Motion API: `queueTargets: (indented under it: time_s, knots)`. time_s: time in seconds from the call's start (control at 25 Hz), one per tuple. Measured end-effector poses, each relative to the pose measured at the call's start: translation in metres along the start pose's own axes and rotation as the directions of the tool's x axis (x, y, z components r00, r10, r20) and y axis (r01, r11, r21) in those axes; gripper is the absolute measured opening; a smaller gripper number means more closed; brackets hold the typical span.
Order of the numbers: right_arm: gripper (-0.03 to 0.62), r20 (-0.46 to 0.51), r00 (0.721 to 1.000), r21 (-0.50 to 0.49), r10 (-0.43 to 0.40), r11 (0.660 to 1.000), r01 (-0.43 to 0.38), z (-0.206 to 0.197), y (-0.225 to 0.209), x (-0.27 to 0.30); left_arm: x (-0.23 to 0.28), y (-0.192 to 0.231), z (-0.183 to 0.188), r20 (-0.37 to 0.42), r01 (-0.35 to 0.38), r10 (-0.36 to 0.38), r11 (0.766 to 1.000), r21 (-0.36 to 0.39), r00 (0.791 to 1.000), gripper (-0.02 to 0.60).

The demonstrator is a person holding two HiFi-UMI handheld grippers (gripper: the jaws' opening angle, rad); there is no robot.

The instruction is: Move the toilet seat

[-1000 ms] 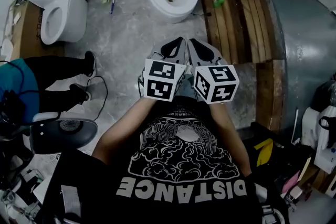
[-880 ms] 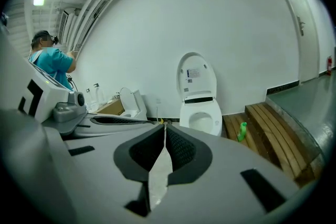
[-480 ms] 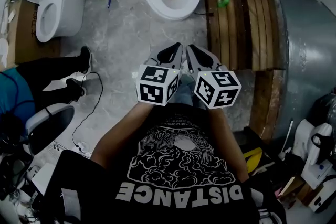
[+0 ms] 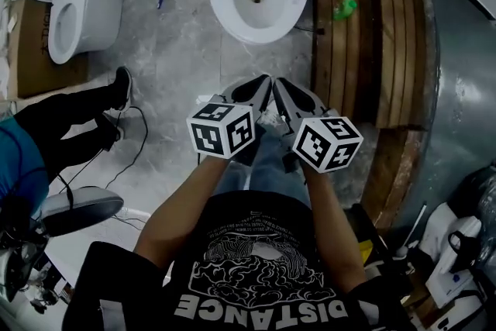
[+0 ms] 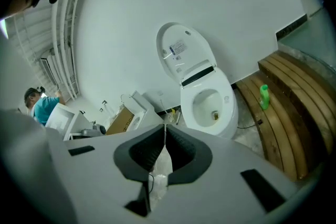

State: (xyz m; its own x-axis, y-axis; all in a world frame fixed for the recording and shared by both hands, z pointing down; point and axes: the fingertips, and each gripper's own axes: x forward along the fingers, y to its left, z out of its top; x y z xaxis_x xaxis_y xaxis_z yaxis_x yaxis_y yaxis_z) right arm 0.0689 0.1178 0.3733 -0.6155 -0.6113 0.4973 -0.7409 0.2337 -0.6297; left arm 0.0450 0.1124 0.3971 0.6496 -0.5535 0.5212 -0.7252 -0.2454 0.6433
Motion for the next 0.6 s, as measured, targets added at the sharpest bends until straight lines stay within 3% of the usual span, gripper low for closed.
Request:
queueTargets:
  time_s: [0.24,0.4,0.6]
  knots:
    - [0.021,-0.013,0.998,0.108,0.063,0.992,-0.061,0.006,-0.036,0.037,0.039,0.037,0.004,0.035,-0.001,0.007,0.984,-0.178,0.999,0.014]
    - [0.021,-0.024,0.995,0.162,0.094,0.983,-0.089,0.003,-0.065,0.059,0.063,0.057,0.007,0.067,-0.001,0.017,0.971,-0.238,0.998,0.014]
    - [0.023,-0.036,0.990,0.206,0.135,0.971,-0.125,-0.007,-0.086,0.088,0.083,0.079,-0.001,0.082,0.052,-0.027,0.946,-0.321,0.996,0.014]
